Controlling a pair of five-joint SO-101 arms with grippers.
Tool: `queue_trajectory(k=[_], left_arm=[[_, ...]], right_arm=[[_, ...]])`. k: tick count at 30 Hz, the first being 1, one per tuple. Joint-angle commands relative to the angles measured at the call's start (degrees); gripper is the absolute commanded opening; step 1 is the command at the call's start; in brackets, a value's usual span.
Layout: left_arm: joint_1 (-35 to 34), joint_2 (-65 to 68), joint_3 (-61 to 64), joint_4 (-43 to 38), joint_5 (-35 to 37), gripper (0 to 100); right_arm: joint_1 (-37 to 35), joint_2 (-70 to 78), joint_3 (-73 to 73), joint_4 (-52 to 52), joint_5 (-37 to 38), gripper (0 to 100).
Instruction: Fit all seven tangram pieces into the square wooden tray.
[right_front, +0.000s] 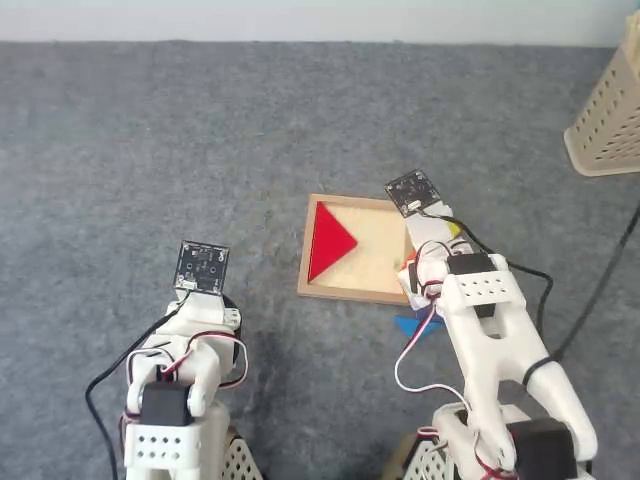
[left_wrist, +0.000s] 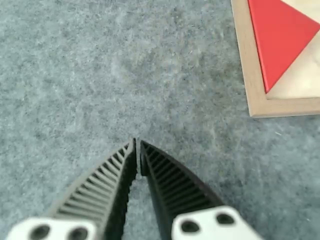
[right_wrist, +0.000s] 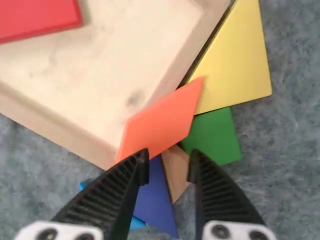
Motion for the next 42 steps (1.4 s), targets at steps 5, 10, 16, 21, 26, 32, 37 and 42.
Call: queue_trajectory(k=[5, 10, 16, 21, 26, 32, 37, 42], left_arm=[[-0.26, -0.18, -0.31, 0.26, 0.53, 1], [-0.26, -0.18, -0.31, 0.26, 0.53, 1], [-0.26, -0.18, -0.31, 0.26, 0.53, 1], [-0.26, -0.18, -0.31, 0.26, 0.53, 1], [-0.26, -0.18, -0.31, 0.26, 0.53, 1], [-0.26, -0.18, -0.31, 0.26, 0.53, 1], [-0.26, -0.18, -0.31, 0.26, 0.53, 1], [-0.26, -0.18, -0.31, 0.26, 0.53, 1]], right_arm=[[0.75, -0.48, -0.44, -8.13, -0.62, 15.6], [-0.66, 0.13, -0.44, -12.00, -0.53, 15.8], [-4.44, 0.40, -0.09, -12.79, -0.62, 15.9], [-6.11, 8.40, -0.09, -20.00, -0.62, 15.6], [-4.18, 12.79, -1.67, -21.49, -0.53, 15.5], [2.42, 11.03, -1.93, -17.45, -0.53, 15.5], [8.13, 8.66, -1.93, -15.69, -0.62, 15.5], [8.31, 8.48, -1.93, -16.22, -0.70, 15.5]])
